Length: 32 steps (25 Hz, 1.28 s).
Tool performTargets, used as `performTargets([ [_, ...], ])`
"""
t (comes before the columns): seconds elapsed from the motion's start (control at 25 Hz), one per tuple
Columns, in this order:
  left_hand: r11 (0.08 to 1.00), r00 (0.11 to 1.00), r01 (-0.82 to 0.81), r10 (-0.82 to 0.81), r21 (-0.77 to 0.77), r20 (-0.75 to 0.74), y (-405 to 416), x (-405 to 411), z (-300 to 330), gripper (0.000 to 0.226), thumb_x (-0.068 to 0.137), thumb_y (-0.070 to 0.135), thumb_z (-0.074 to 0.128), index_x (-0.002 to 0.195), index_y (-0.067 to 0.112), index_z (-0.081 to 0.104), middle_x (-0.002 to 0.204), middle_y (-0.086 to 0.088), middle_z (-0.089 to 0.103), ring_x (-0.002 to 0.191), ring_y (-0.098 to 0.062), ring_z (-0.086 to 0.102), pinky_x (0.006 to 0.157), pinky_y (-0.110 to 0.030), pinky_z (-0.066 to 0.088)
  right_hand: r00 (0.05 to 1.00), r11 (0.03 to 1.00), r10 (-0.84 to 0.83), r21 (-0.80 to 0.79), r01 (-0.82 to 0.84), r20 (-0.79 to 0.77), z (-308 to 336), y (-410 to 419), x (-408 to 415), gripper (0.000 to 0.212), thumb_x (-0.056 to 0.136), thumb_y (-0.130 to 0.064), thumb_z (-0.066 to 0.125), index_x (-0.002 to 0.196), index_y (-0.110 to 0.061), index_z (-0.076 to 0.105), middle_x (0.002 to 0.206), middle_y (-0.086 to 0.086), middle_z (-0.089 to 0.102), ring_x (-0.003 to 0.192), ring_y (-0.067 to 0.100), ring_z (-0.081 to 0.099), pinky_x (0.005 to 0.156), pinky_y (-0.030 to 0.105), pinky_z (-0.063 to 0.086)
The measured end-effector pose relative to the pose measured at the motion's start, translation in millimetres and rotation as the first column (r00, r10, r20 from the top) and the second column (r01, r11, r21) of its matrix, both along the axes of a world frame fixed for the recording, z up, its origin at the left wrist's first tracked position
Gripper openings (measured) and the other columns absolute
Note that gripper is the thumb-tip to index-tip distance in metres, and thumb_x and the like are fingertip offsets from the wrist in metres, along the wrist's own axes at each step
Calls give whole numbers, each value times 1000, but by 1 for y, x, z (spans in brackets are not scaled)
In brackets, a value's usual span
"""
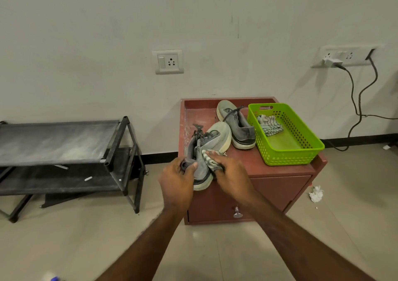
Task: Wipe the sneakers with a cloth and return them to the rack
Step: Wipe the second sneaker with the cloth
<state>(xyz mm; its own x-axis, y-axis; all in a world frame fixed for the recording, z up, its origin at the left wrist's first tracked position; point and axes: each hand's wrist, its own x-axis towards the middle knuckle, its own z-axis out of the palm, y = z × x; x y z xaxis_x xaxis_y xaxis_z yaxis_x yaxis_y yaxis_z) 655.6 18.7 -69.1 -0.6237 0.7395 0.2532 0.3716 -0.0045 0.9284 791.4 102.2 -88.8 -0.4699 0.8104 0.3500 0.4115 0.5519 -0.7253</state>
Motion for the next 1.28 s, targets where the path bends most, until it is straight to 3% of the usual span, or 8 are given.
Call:
performTargets([
  [0.16, 999, 990, 30, -34, -31, -139, 0, -8, -6, 20, 89, 21, 74, 107, 13, 73, 80, 7, 73, 69, -4, 69, 63, -25, 59, 959, 897, 242, -344, -278, -146, 30, 11, 39, 26, 95, -17, 65, 119, -22, 72, 112, -17, 72, 103, -6, 65, 80, 18, 55],
  [0.4, 996, 995, 59, -64, -63, -82, 3, -5, -8, 13, 94, 19, 68, 105, 17, 60, 82, 12, 66, 72, -2, 66, 58, -19, 56, 953, 971, -227, 25, 237, -198, 6, 45, 8, 52, 90, 4, 57, 129, -28, 65, 139, -6, 59, 135, 4, 46, 115, 33, 37],
  [0.6, 998, 997, 55, -57, -33, -50, 6, -12, -8, 9, 91, 13, 70, 96, 15, 62, 77, 4, 66, 71, -12, 63, 62, -33, 55, 982, 972, 190, -137, -189, -7, -2, 23, -3, 44, 95, -1, 58, 126, -30, 66, 138, -11, 58, 143, 1, 31, 116, 23, 31],
  [0.76, 995, 995, 94, -95, -40, -7, 7, -17, -10, 10, 91, 13, 71, 94, 19, 63, 81, 2, 68, 77, -17, 67, 71, -43, 59, 893, 808, 377, -385, -446, -244, 16, 20, 34, 37, 94, 4, 57, 112, -24, 74, 116, -8, 72, 122, 11, 59, 97, 31, 50],
  [0.88, 988, 990, 138, -138, -64, 4, 13, -31, -7, 10, 90, 12, 71, 93, 17, 64, 85, 2, 70, 81, -11, 67, 75, -38, 60, 909, 951, -78, -304, -56, -409, 18, 41, 42, 39, 93, 8, 56, 121, -14, 70, 118, 0, 72, 113, 19, 66, 99, 50, 51],
  [1.0, 980, 983, 180, -183, -83, -25, 16, -36, -6, 12, 91, 12, 71, 92, 20, 63, 87, 4, 70, 84, -7, 67, 73, -29, 58, 898, 953, -285, 0, 302, -335, 12, 57, 26, 54, 86, 13, 54, 124, -22, 69, 132, -4, 64, 131, 12, 52, 114, 35, 38],
  [1.12, 981, 981, 172, -179, -92, -78, 19, -37, -7, 8, 92, 15, 70, 95, 18, 63, 87, 8, 69, 83, -6, 66, 67, -21, 53, 982, 988, -152, -15, 151, -108, 2, 41, -6, 51, 90, 6, 56, 126, -27, 67, 138, -5, 59, 140, 14, 42, 112, 13, 28],
  [1.28, 988, 988, 136, -141, -77, -65, 21, -38, -7, 8, 91, 13, 70, 93, 17, 63, 85, 7, 68, 78, -2, 65, 61, -12, 49, 975, 964, 209, -151, -219, -79, 3, 15, -4, 46, 92, 9, 55, 119, -25, 71, 136, -7, 61, 142, 2, 35, 116, 21, 30],
])
